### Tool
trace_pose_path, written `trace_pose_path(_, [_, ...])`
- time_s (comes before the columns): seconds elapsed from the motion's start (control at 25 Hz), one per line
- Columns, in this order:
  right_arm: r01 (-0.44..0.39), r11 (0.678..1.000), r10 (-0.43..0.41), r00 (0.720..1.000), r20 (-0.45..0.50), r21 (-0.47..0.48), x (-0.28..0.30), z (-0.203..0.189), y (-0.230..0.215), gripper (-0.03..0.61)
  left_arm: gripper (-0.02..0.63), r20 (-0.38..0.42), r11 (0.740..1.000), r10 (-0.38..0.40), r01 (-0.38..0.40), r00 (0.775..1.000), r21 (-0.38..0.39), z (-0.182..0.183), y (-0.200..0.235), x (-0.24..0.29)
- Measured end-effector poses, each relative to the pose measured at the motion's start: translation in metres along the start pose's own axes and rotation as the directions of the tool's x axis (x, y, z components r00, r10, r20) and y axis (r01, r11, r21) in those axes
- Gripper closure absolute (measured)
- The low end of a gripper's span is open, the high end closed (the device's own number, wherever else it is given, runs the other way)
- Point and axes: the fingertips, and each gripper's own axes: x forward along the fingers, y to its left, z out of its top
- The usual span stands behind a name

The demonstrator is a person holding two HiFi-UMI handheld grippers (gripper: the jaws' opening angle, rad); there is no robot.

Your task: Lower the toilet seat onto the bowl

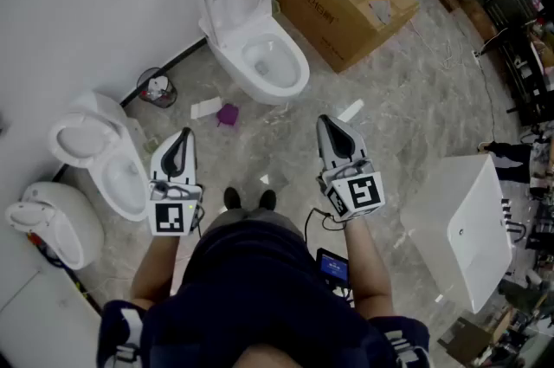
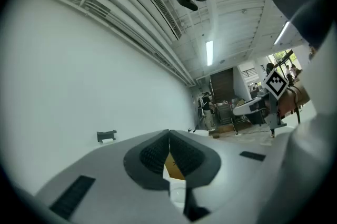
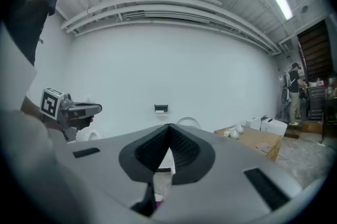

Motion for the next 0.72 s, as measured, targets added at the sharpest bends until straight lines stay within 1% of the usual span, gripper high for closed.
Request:
trace_pose_path(0.12, [0.003,1.0,-0.003,1.0,0.0,0.001,-0.0001,-0.0001,-0.0038,0.56,0.588,0.013,1.0,-0.007,0.006,1.0,0.015,0.0018,-0.0013,0.0036])
trace_pose_path(0.24, [0.003,1.0,-0.003,1.0,-0.001,-0.001,0.0,-0.0013,-0.0034,0.56,0.588,0.02,1.0,-0.003,0.003,1.0,0.007,0.0035,-0.0007,0.0046])
trace_pose_path(0.4, [0.004,1.0,-0.004,1.0,-0.005,-0.001,0.0004,-0.0033,-0.0043,0.56,0.588,0.011,1.0,-0.001,0.001,1.0,0.011,0.001,0.0001,0.0054])
trace_pose_path(0.56, [0.003,1.0,-0.003,1.0,-0.012,0.002,-0.0001,-0.0064,-0.005,0.56,0.588,0.028,1.0,-0.005,0.004,1.0,0.008,0.0044,-0.0014,0.0073])
trace_pose_path(0.72, [-0.001,1.0,0.001,1.0,-0.015,0.005,-0.0004,-0.0091,-0.0038,0.56,0.588,0.007,1.0,0.001,-0.001,1.0,0.01,-0.0002,-0.0009,0.0037])
